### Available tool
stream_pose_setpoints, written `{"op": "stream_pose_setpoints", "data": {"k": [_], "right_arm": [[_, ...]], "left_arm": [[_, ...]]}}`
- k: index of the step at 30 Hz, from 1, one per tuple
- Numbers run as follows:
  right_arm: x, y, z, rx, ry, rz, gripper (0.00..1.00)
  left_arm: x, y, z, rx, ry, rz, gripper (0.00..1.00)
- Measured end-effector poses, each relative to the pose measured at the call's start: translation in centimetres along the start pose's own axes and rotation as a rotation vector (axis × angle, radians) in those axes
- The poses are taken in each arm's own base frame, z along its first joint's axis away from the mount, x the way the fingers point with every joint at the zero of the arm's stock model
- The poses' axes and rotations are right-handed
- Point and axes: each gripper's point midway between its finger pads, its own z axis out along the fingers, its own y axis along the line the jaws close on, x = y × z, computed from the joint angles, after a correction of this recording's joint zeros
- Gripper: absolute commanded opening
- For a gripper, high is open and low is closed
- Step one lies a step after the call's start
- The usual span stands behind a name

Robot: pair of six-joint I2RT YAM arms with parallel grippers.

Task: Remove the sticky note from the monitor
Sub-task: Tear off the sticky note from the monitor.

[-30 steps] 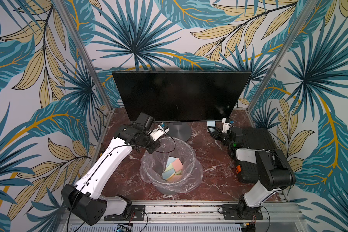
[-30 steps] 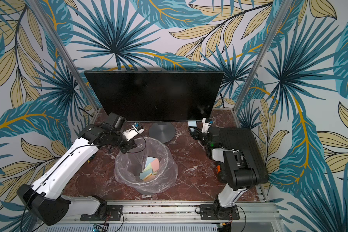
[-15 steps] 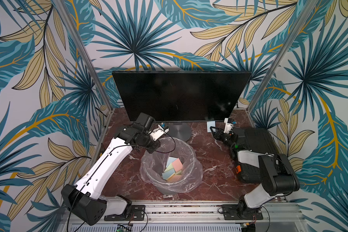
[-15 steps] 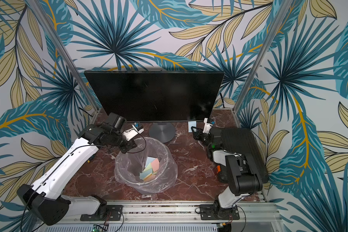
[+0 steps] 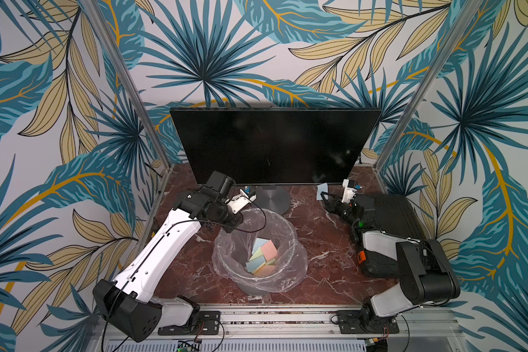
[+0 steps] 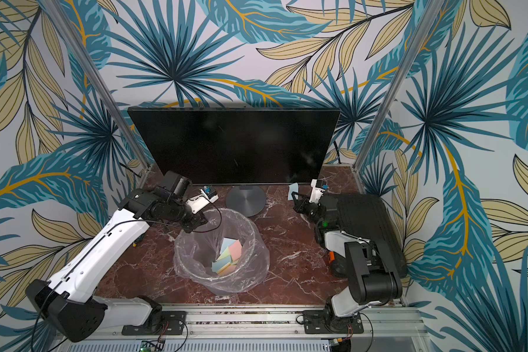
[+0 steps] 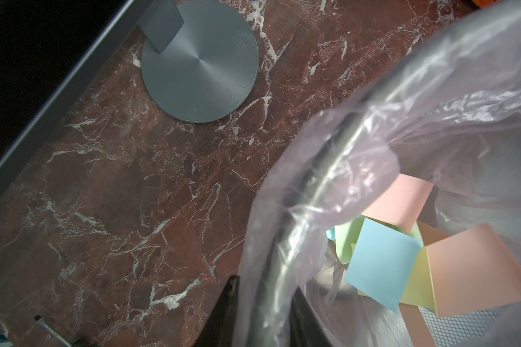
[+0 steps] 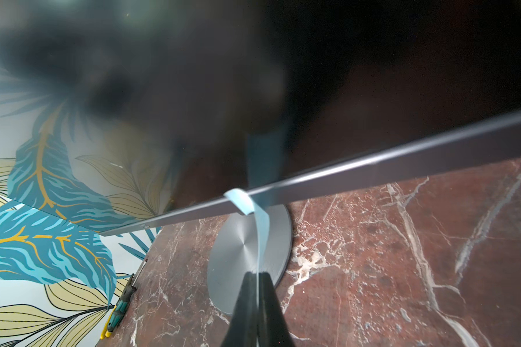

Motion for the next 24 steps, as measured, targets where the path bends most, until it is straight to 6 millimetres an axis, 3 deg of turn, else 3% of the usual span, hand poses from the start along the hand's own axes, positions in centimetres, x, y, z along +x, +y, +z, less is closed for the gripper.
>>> {"op": "stream_pose_setpoints", "data": {"k": [9, 19, 24], "right_arm": [[-0.6, 2.8, -2.5, -0.044, -0.008, 0.001, 0.00], [-1.3, 9.2, -8.3, -0.116, -0.001, -0.038, 0.00], [-1.5, 11.0, -11.1, -0.128, -0.005, -0.043, 0.00]], "left_arm": [[0.0, 0.0, 0.0, -0.003, 0.001, 0.000, 0.27], [0.0, 0.0, 0.0, -0.006, 0.001, 0.002, 0.27], [0.0, 0.1, -0.1, -0.009, 0.001, 0.002, 0.27]]}}
